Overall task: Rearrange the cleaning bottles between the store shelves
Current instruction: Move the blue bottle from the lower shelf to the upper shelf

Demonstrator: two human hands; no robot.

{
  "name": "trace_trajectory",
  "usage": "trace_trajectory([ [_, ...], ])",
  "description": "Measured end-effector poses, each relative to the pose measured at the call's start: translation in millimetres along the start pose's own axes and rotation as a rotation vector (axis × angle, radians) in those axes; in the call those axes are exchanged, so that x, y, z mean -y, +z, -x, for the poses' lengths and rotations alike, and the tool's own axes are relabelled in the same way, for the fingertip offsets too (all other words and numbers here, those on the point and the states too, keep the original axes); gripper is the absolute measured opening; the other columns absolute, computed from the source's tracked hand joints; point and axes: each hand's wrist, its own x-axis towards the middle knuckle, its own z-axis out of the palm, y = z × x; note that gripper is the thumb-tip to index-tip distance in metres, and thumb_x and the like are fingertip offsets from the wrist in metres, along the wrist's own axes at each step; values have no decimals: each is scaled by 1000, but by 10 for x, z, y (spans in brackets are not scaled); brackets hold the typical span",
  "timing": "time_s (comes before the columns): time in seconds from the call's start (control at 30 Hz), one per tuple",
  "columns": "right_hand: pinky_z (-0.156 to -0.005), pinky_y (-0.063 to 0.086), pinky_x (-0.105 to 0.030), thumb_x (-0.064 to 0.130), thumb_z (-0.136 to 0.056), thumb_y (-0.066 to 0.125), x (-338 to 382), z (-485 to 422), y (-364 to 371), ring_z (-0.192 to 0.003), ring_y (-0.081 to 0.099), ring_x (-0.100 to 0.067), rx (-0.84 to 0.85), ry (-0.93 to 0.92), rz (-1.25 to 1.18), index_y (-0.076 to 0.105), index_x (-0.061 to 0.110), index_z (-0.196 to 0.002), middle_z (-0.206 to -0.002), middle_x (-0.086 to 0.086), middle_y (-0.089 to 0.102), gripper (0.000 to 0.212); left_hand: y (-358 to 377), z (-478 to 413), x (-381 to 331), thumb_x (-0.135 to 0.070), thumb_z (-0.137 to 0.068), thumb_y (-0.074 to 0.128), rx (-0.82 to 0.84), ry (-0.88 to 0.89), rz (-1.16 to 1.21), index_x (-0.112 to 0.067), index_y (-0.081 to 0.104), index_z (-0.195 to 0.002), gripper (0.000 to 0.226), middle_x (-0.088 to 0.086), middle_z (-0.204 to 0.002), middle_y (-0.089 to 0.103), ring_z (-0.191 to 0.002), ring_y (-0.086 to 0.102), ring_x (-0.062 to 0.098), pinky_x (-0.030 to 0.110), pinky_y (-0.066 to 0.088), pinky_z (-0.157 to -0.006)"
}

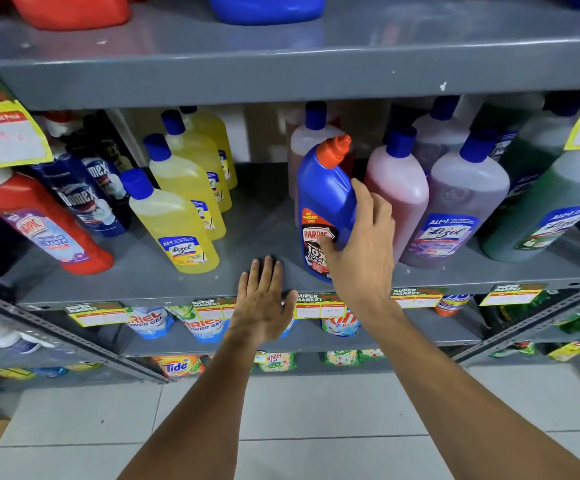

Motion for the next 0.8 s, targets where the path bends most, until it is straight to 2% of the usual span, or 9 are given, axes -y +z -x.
trace_trajectory([
  [0.1, -94, 52, -45, 3, -81, 76, -33, 43, 14, -127, 52, -29, 68, 83, -110, 21, 33, -157, -150, -3, 37, 99, -2, 3, 1, -61, -86, 2, -26, 14, -2, -14, 5, -155, 84, 6, -165, 0, -151, -5, 28, 44, -3, -120],
  [0.2, -99, 49, -50, 2, -80, 78, -68, 56, 10, -129, 51, -29, 126, 159, -144, 16, 40, -157, -148, -3, 41, 105, -4, 16, 4, -61, -88, 4, -48, 24, -3, -14, 9, -155, 82, 7, -165, 3, -151, -2, 29, 45, -1, -120],
  [0.4, -98, 49, -51, 1, -80, 76, -87, 68, -20, -123, 57, -31, 123, 170, -175, 21, 39, -155, -142, -1, 47, 100, -7, 20, -7, -57, -92, 13, -37, 16, -9, -14, 8, -155, 77, 7, -165, 3, -151, -3, 29, 45, -1, -120],
  [0.6, -98, 49, -41, -2, -75, 77, -84, 249, -145, -121, 46, -11, 65, 90, -245, 31, 34, -152, -142, 4, 49, 97, -84, 22, -15, -49, -101, 25, 18, 5, 42, -10, 3, -155, 70, 11, -165, -1, -151, -3, 30, 46, 1, -120],
  [0.67, -98, 48, -35, 1, -75, 80, -91, 296, -284, -126, 47, -10, 44, 60, -288, 33, 31, -152, -145, 6, 49, 95, -176, 87, -34, -46, -102, 25, -45, 1, 136, -7, 4, -154, 69, 14, -164, 3, -151, 0, 31, 46, 6, -121],
  [0.8, -97, 46, -26, 7, -75, 82, -16, 397, -623, -129, 51, -9, 2, -25, -331, 36, 32, -150, -148, 10, 50, 92, -481, 375, -182, -43, -98, 17, -337, 60, 105, -3, 8, -153, 69, 16, -163, 10, -151, 4, 29, 46, 7, -122],
])
